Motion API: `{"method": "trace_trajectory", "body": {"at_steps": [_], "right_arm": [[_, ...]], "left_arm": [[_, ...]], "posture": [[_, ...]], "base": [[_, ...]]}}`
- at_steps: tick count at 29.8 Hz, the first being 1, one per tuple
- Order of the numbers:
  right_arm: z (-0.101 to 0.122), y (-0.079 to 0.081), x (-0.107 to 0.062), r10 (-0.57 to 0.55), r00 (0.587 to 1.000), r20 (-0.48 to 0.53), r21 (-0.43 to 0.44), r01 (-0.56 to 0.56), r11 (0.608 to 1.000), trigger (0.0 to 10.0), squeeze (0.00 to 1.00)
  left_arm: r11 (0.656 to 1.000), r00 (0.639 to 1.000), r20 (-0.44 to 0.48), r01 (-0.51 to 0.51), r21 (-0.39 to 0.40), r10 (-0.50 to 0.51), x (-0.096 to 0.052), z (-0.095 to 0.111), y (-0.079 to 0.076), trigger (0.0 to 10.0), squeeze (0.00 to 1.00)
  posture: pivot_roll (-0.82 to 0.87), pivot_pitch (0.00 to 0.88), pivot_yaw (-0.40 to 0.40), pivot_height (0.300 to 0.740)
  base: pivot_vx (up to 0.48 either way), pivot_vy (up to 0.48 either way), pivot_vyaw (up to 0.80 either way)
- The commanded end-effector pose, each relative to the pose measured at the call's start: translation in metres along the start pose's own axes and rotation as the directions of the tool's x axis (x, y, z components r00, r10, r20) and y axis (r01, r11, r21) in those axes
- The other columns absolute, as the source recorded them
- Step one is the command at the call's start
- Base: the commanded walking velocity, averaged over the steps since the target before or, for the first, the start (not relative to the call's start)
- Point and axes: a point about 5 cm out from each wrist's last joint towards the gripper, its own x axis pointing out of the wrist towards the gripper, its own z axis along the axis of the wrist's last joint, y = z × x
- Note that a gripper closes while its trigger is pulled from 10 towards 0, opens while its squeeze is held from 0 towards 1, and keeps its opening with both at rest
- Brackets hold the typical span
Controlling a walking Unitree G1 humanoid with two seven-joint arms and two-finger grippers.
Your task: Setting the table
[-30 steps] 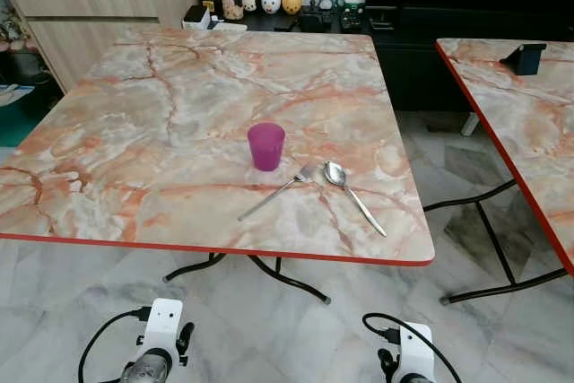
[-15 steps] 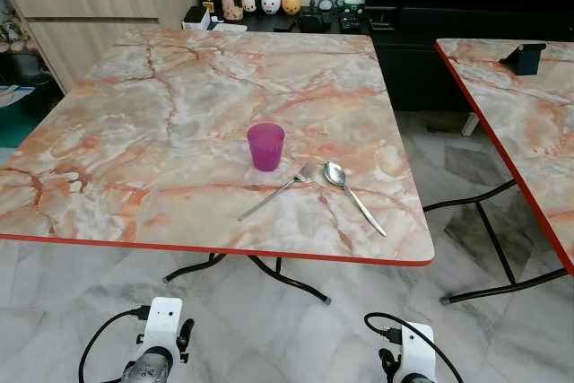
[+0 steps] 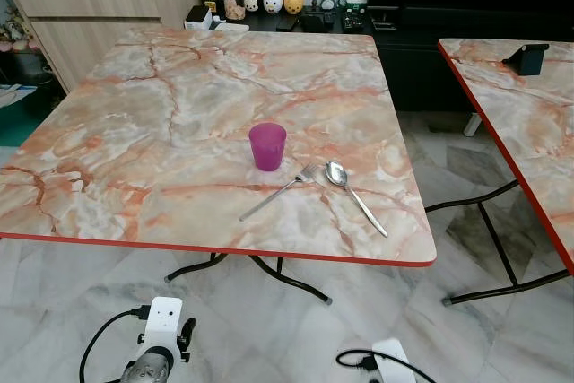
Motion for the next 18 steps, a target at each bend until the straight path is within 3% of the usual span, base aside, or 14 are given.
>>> {"method": "trace_trajectory", "body": {"at_steps": [1, 10, 15, 18], "right_arm": [[-0.001, 0.001, 0.0, 0.005, 1.0, -0.006, -0.045, -0.006, 0.999, 10.0, 0.0], [0.002, 0.0, 0.0, -0.002, 1.0, 0.008, -0.039, 0.003, 0.999, 10.0, 0.0], [0.003, -0.001, 0.0, -0.005, 1.0, 0.011, -0.039, 0.005, 0.999, 10.0, 0.0], [0.003, -0.002, 0.0, -0.004, 1.0, 0.01, -0.04, 0.004, 0.999, 10.0, 0.0]], "left_arm": [[1.0, 0.999, -0.048, 0.01, 0.017, -0.009, -0.002, -0.007, -0.001, 10.0, 0.0], [1.0, 0.997, -0.077, -0.017, -0.006, 0.016, -0.001, -0.01, 0.0, 10.0, 0.0], [0.986, 0.981, -0.128, -0.156, -0.057, 0.148, -0.003, -0.016, 0.006, 10.0, 0.0], [0.979, 0.971, -0.132, -0.204, -0.014, 0.201, -0.004, -0.016, 0.009, 10.0, 0.0]], "posture": [[-0.01, 0.0, -0.032, 0.74], [-0.01, 0.0, -0.029, 0.74], [-0.01, 0.0, -0.031, 0.74], [0.0, 0.0, -0.031, 0.74]], "base": [[0.0, 0.0, 0.0], [0.0, 0.0, 0.0], [0.0, 0.0, 0.0], [0.0, 0.0, 0.0]]}}
